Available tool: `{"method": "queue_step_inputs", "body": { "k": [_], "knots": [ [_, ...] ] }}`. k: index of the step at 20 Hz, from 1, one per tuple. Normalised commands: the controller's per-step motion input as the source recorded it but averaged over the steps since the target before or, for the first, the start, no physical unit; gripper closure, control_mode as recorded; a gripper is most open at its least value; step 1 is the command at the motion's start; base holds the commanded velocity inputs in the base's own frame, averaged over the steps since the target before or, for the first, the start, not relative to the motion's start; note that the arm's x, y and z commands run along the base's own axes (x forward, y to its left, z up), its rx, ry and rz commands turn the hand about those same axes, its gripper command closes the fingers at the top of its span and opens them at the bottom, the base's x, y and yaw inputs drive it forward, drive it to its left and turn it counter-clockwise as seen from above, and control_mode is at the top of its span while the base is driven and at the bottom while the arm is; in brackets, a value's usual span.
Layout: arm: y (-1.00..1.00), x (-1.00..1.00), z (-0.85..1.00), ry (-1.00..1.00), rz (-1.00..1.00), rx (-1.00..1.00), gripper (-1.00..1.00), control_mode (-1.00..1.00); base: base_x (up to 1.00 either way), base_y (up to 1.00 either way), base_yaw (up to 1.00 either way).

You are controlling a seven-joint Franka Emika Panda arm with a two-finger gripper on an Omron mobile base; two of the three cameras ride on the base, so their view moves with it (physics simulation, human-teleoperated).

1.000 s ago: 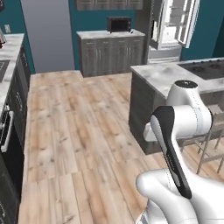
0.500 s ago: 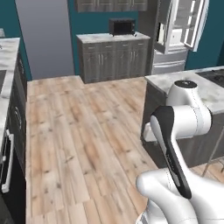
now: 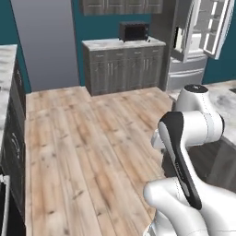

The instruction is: Retrieve the butter from the fridge and place it on a plate on the dining table. Then retrieve the butter knife by the fridge and place it near the plate.

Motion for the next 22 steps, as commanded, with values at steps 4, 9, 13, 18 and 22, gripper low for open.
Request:
{"method": "queue_step_inputs", "body": {
  "k": [4, 9, 13, 18, 22],
  "knots": [
    [0.00, 0.00, 0.00, 0.00, 0.00, 0.00, -1.00, 1.00, 1.00, 0.15, -0.05],
    [0.00, 0.00, 0.00, 0.00, 0.00, 0.00, -1.00, 1.00, 1.00, 0.09, -0.06],
    [0.00, 0.00, 0.00, 0.00, 0.00, 0.00, -1.00, 1.00, 1.00, 0.04, -0.07],
    [0.00, 0.00, 0.00, 0.00, 0.00, 0.00, -1.00, 1.00, 1.00, 0.01, -0.08],
    [0.00, 0.00, 0.00, 0.00, 0.00, 0.00, -1.00, 1.00, 1.00, 0.00, -0.08]
  ]
}}
